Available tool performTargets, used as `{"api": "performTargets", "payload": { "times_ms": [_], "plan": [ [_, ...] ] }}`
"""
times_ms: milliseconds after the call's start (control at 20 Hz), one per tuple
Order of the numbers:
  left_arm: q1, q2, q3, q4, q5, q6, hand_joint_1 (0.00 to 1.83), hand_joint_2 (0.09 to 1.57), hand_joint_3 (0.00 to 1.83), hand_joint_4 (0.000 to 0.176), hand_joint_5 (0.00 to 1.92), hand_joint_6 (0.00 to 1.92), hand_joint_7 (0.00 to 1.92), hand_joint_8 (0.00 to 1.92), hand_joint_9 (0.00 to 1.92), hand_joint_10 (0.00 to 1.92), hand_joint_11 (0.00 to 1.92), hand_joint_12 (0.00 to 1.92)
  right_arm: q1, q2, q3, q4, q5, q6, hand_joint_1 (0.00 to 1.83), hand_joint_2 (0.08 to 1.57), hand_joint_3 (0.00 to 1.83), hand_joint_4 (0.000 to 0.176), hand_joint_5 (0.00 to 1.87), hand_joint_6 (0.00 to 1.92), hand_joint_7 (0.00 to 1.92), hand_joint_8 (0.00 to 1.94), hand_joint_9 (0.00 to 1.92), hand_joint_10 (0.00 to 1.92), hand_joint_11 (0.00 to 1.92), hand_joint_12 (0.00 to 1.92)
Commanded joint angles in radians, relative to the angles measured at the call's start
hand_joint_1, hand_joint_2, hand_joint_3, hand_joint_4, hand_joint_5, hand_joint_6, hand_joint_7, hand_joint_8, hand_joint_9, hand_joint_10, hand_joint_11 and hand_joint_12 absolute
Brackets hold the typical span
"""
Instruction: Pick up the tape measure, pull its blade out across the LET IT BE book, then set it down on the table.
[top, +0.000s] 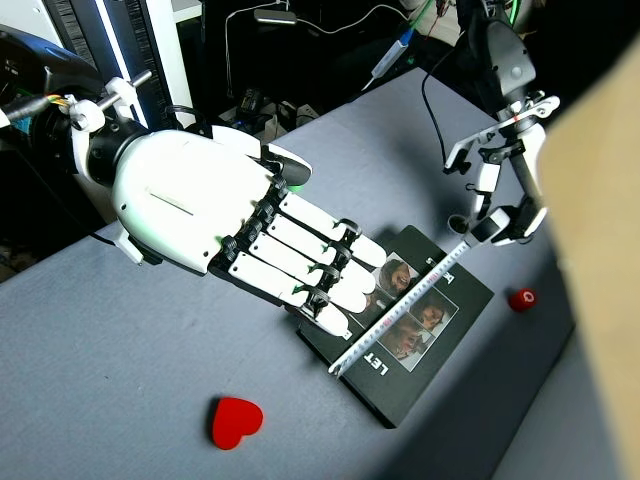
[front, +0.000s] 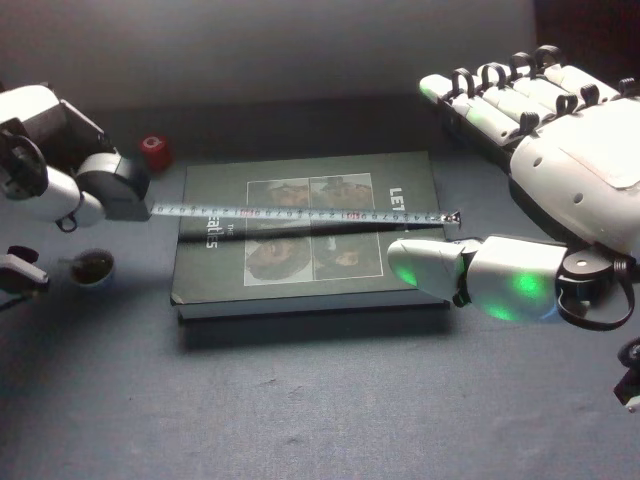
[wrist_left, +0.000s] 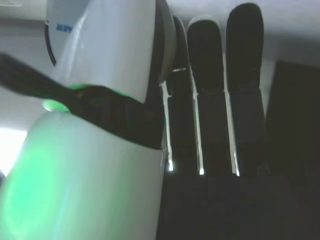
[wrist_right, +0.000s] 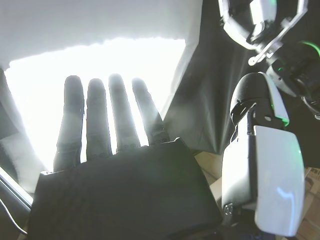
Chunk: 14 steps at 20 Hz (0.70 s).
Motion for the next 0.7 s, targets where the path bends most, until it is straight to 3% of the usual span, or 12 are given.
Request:
{"api": "performTargets", "payload": {
  "times_ms": [0,400,450,650],
  "plan": [
    [-0.02,0.01,-0.002,0.03,-0.07,-0.006,1.38,1.11,0.0,0.0,0.96,0.76,1.04,0.94,0.89,1.31,0.85,1.16,0.006,0.005,-0.003,-0.071,0.071,0.007,0.04,1.04,0.0,0.0,0.0,0.0,0.08,0.0,0.05,0.0,0.0,0.42],
    [-0.112,0.05,-0.094,0.033,-0.084,-0.005,1.38,1.1,0.0,0.0,1.03,0.68,1.02,0.98,0.89,1.3,0.85,1.16,0.004,0.005,-0.003,-0.072,0.069,0.007,0.04,1.04,0.0,0.0,0.0,0.0,0.06,0.0,0.04,0.0,0.0,0.35],
    [-0.118,0.063,-0.114,0.03,-0.083,-0.005,1.38,1.11,0.0,0.0,0.97,0.75,1.03,0.96,0.9,1.3,0.86,1.15,0.004,0.005,-0.003,-0.072,0.069,0.007,0.05,1.04,0.0,0.0,0.0,0.0,0.05,0.0,0.03,0.0,0.0,0.32],
    [-0.113,0.131,-0.199,-0.01,-0.077,-0.005,1.38,1.1,0.0,0.0,1.0,0.71,1.04,0.94,0.91,1.29,0.87,1.13,0.005,0.005,-0.003,-0.073,0.07,0.007,0.04,1.05,0.01,0.0,0.0,0.0,0.06,0.0,0.03,0.0,0.0,0.31]
  ]
}}
